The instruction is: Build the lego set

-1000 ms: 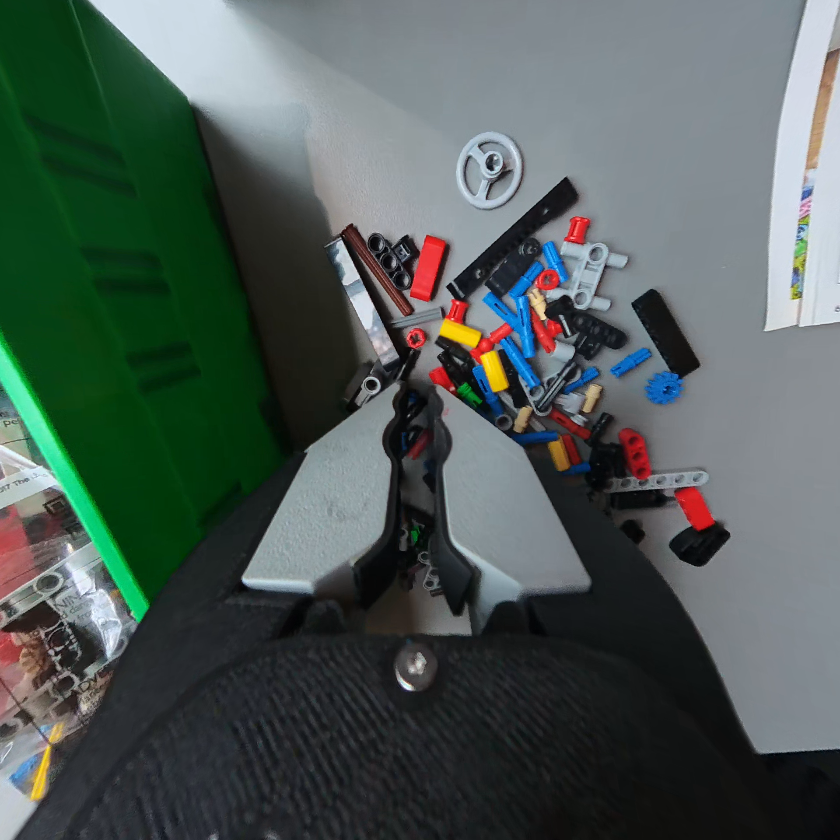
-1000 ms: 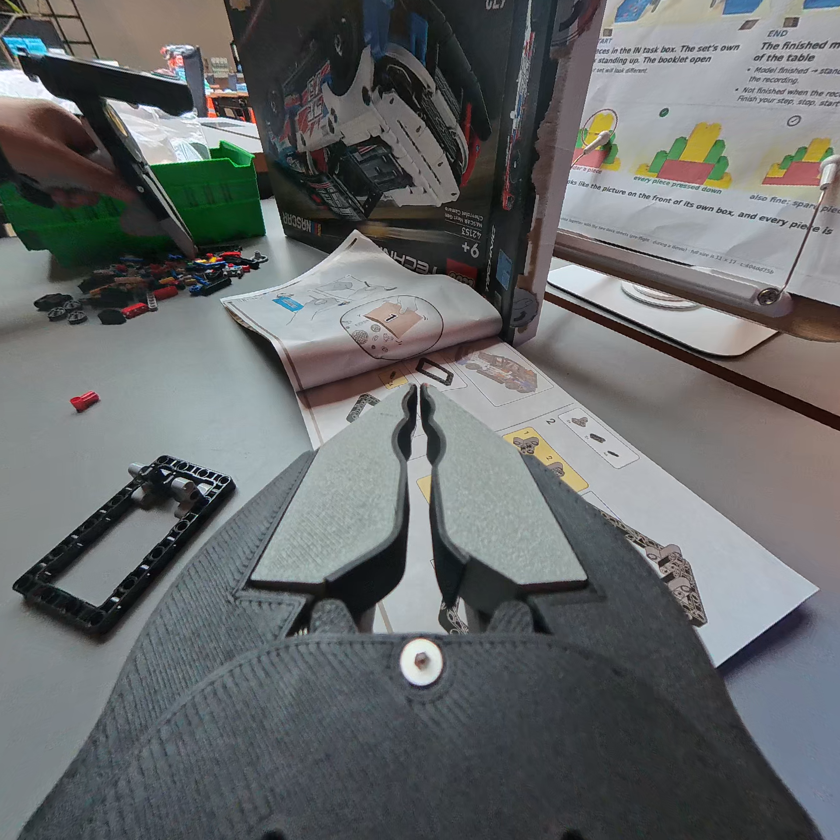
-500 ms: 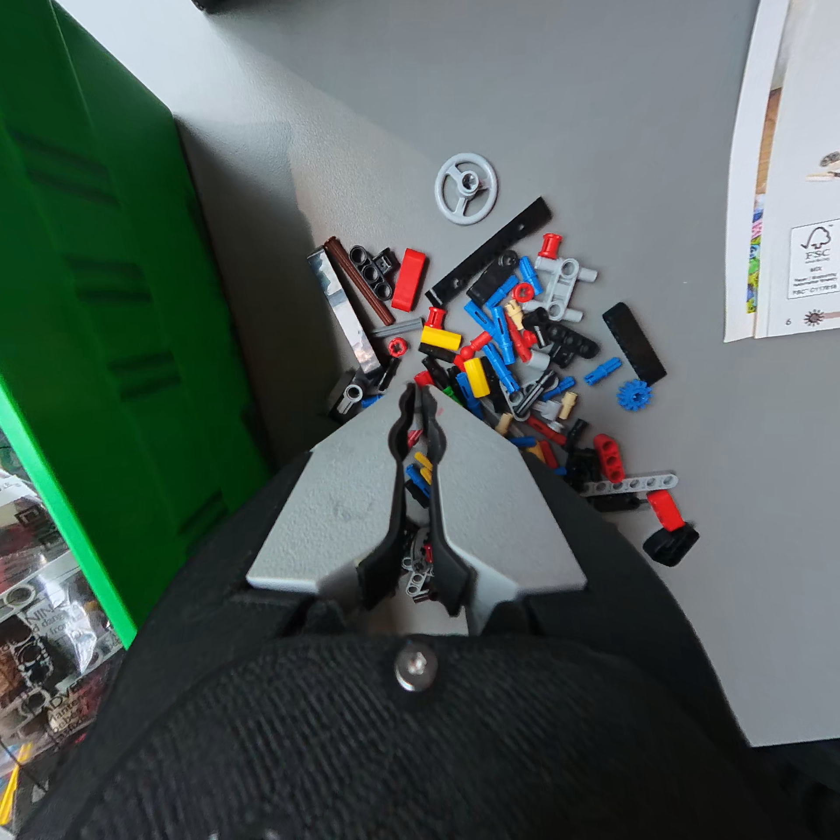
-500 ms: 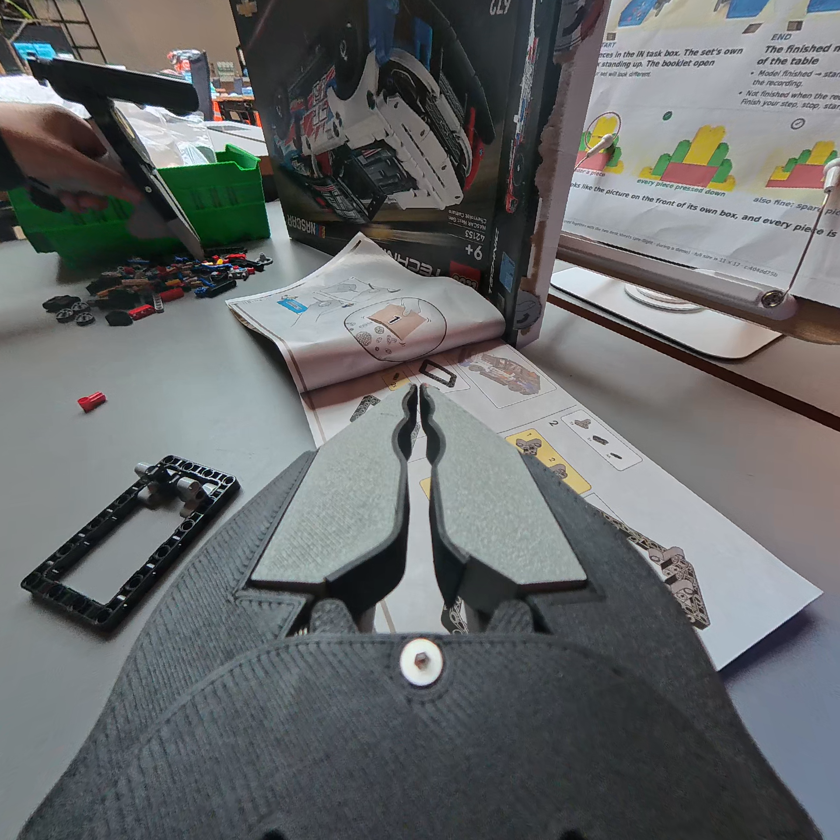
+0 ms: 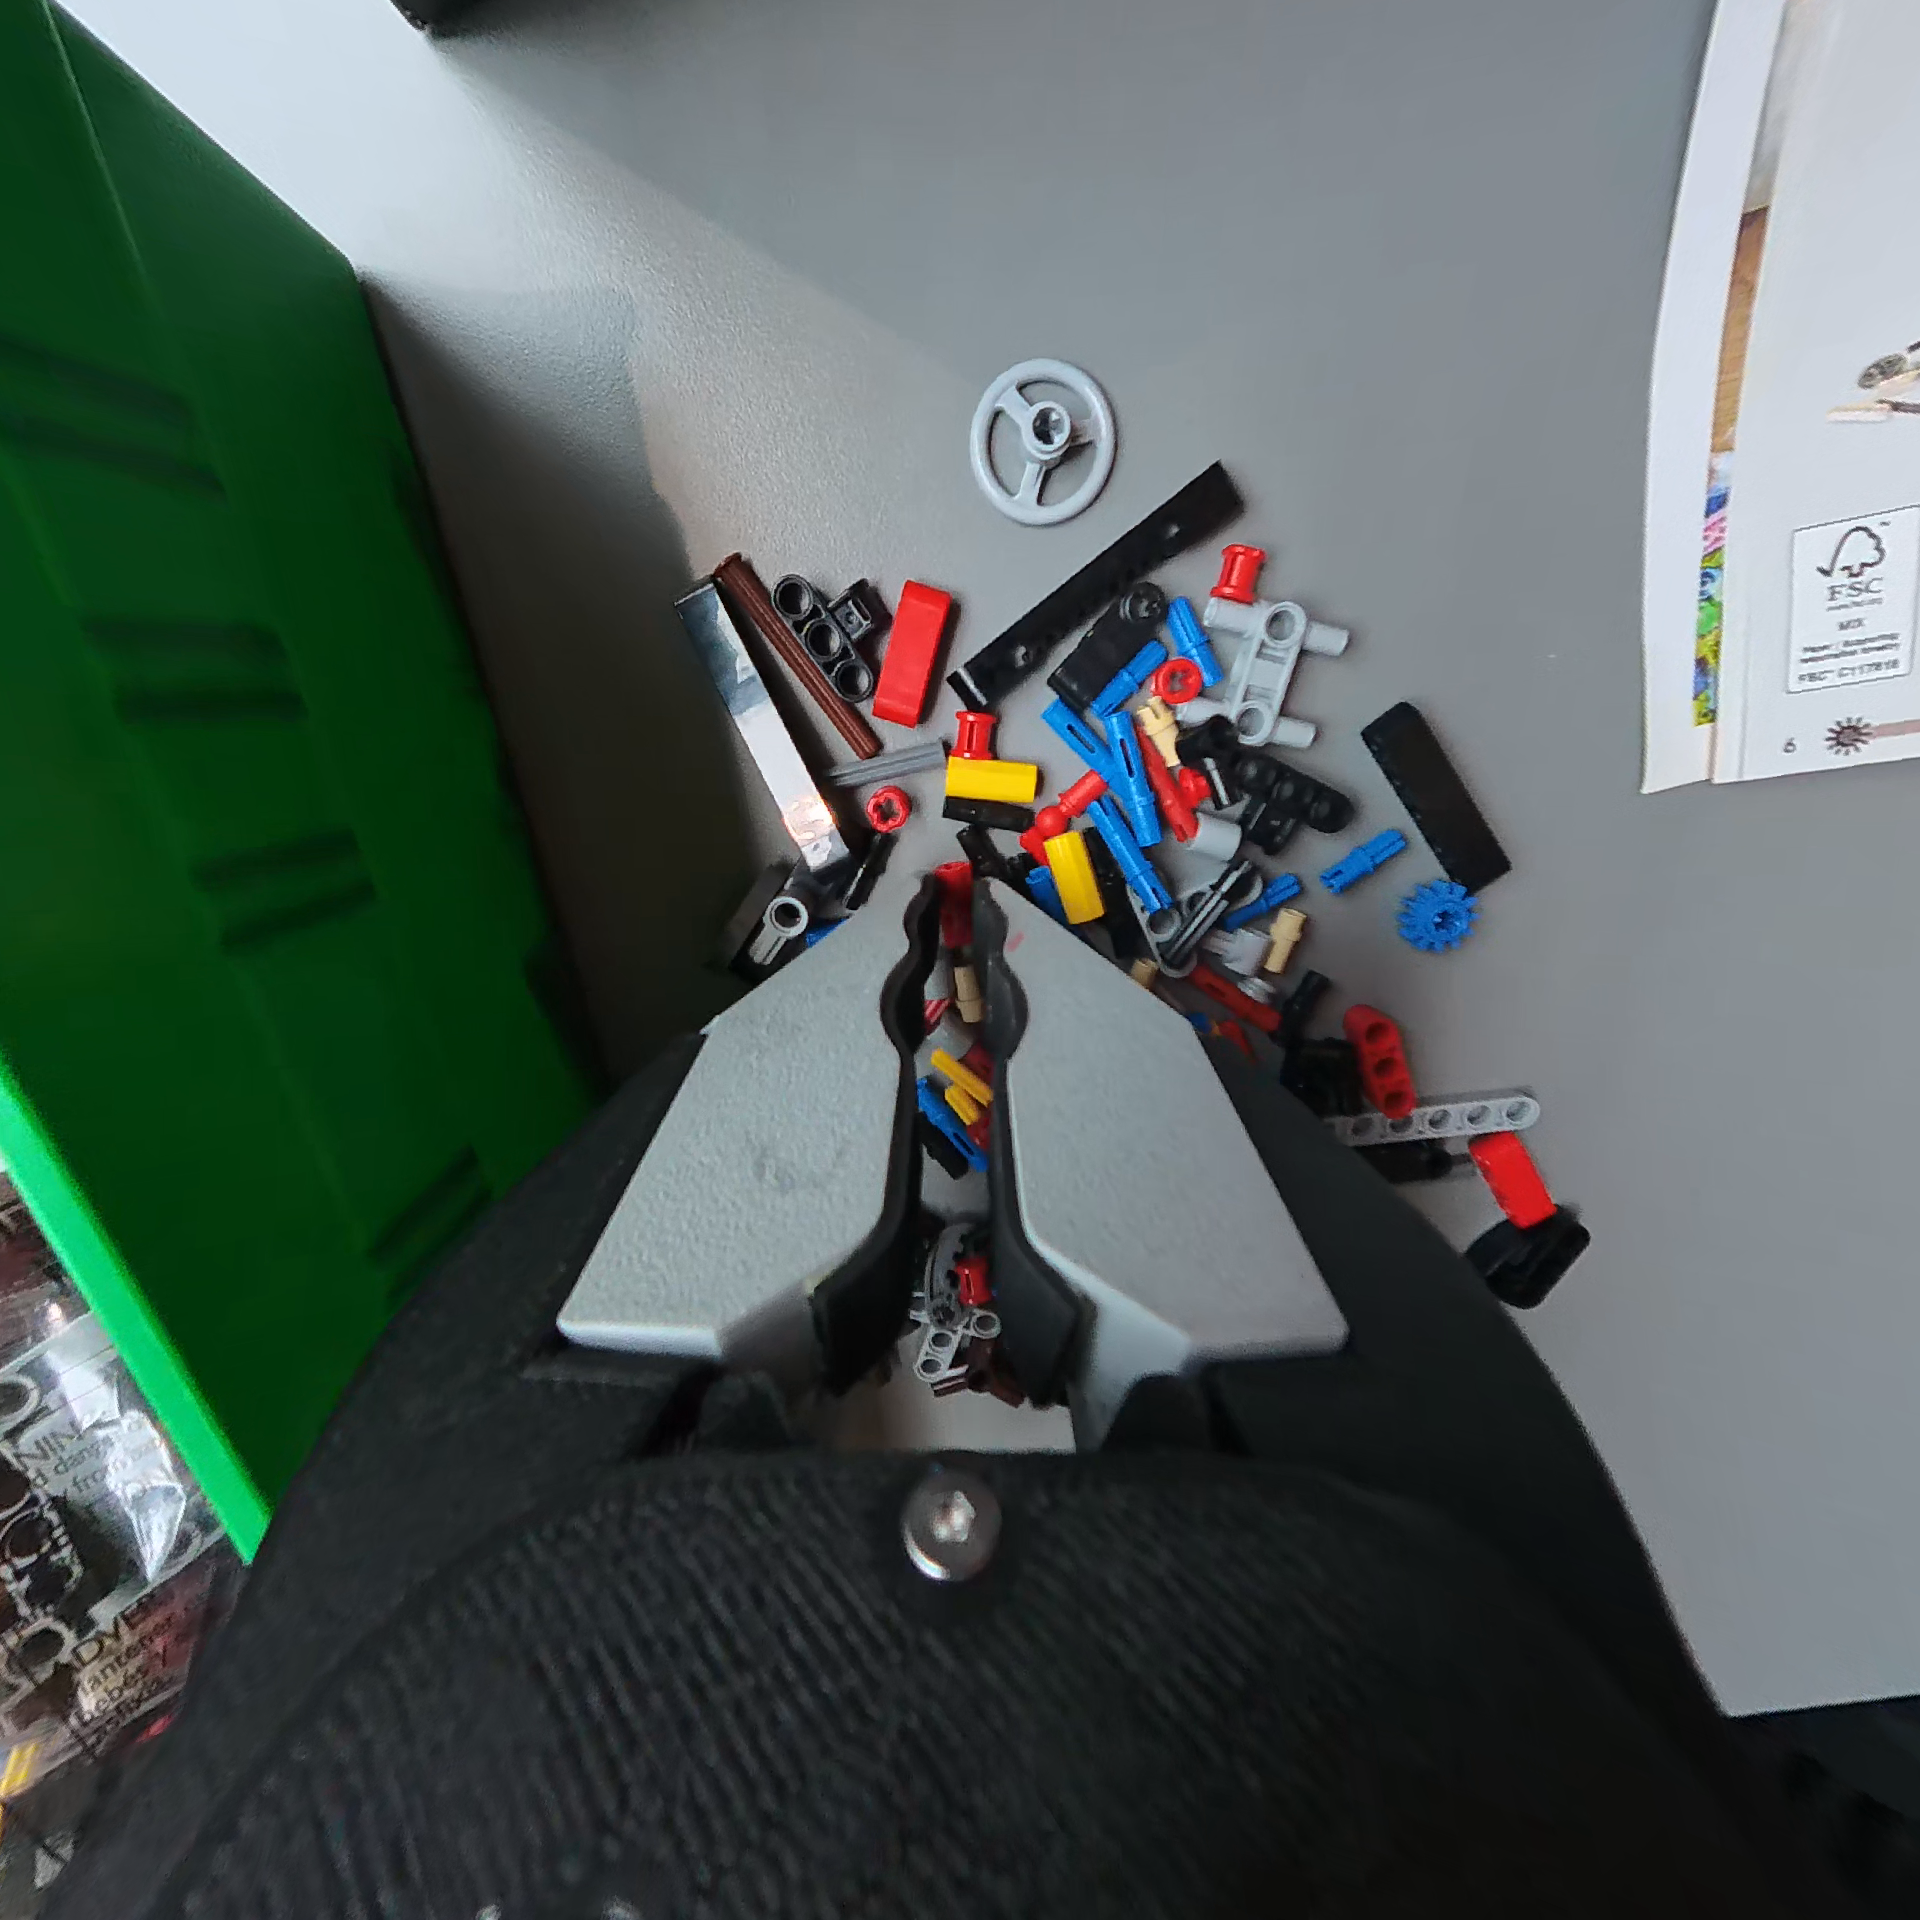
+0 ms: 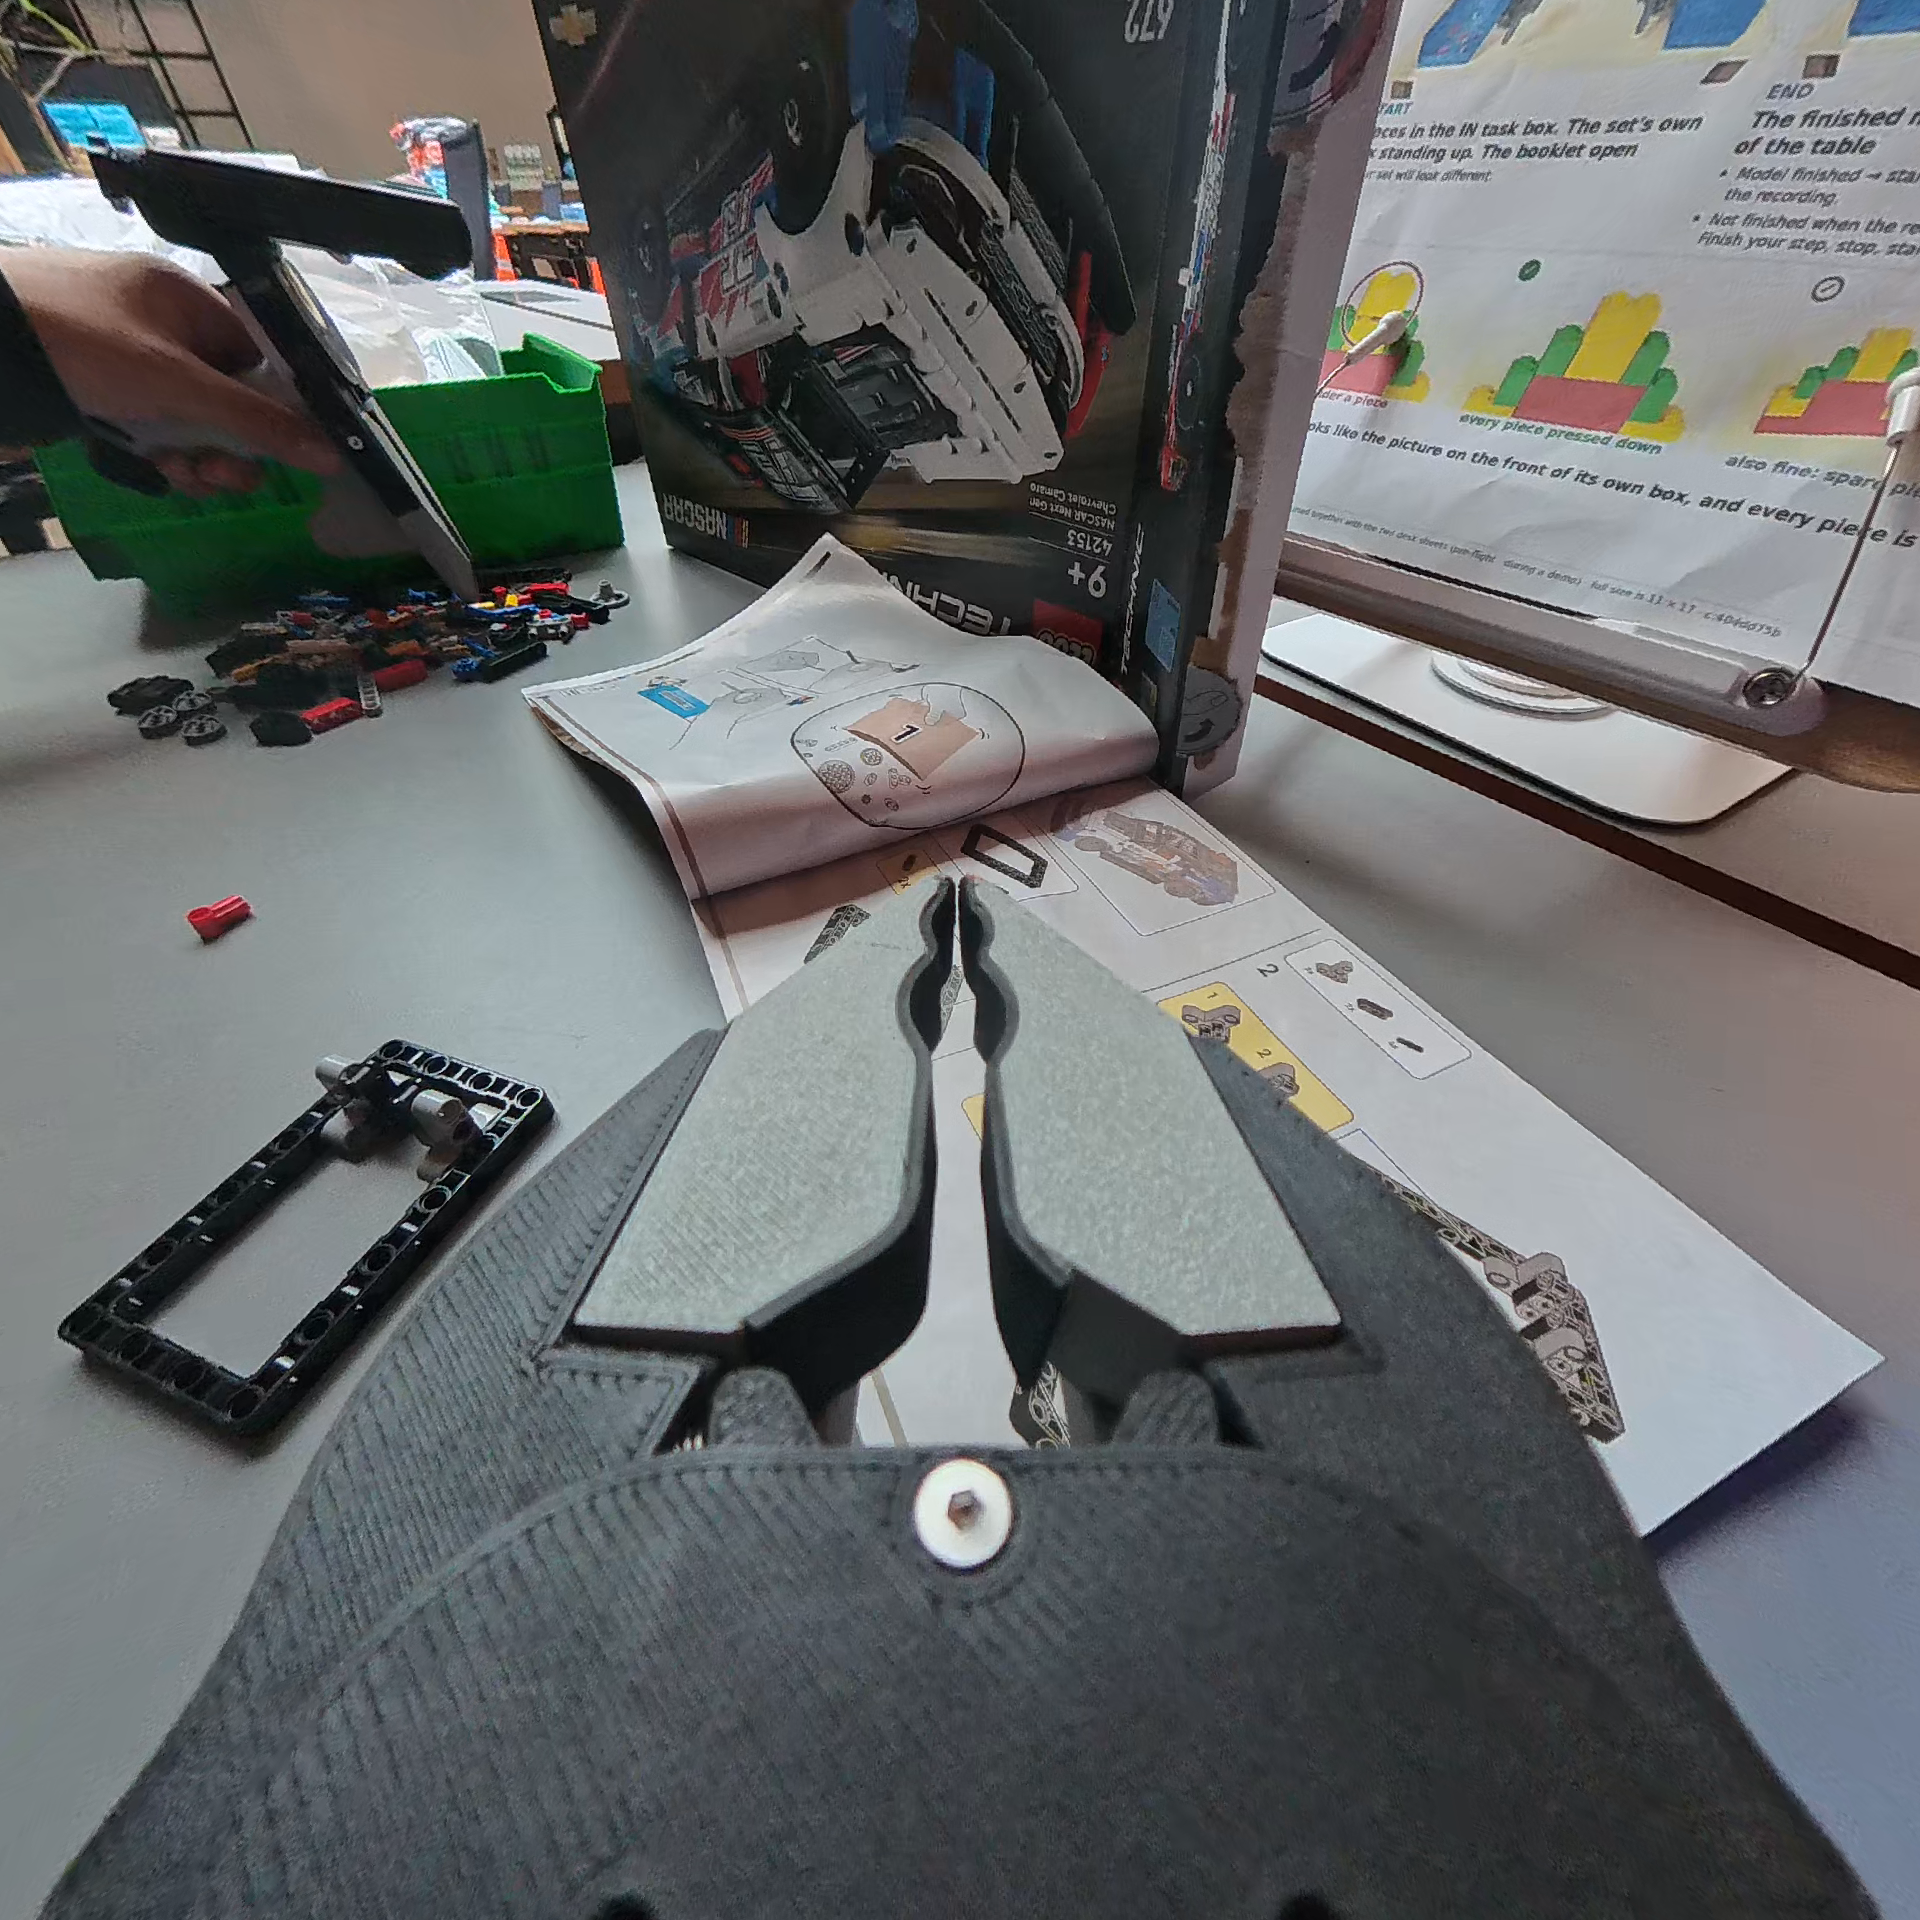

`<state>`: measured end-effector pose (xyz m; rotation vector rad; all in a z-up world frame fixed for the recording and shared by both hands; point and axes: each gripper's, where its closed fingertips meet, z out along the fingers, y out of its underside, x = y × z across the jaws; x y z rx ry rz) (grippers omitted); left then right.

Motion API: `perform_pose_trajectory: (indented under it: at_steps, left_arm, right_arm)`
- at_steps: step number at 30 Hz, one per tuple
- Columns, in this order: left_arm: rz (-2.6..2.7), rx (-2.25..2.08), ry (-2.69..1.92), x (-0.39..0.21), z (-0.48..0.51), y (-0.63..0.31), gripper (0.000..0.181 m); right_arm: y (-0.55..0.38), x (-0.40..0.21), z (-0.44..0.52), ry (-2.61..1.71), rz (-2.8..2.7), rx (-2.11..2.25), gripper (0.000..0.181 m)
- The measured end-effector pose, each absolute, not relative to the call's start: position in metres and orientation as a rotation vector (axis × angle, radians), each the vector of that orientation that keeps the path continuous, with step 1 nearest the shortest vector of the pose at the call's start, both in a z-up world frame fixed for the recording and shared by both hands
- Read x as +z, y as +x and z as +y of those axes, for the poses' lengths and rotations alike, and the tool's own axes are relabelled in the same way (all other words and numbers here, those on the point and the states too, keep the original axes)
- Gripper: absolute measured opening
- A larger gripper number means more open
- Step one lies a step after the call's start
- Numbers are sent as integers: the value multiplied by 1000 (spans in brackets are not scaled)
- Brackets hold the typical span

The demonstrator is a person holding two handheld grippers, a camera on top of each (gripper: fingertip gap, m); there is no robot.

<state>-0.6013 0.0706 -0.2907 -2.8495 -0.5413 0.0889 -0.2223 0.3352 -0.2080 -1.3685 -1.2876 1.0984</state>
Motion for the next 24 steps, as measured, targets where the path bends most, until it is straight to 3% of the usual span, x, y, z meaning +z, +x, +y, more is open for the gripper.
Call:
perform_pose_trajectory:
  at_steps: [24]
  left_arm:
    - [-419, 134, -2783, -215, 70, -560, 0]
  right_arm:
    - [-222, -199, 329, -1331, -1289, 1121, 0]
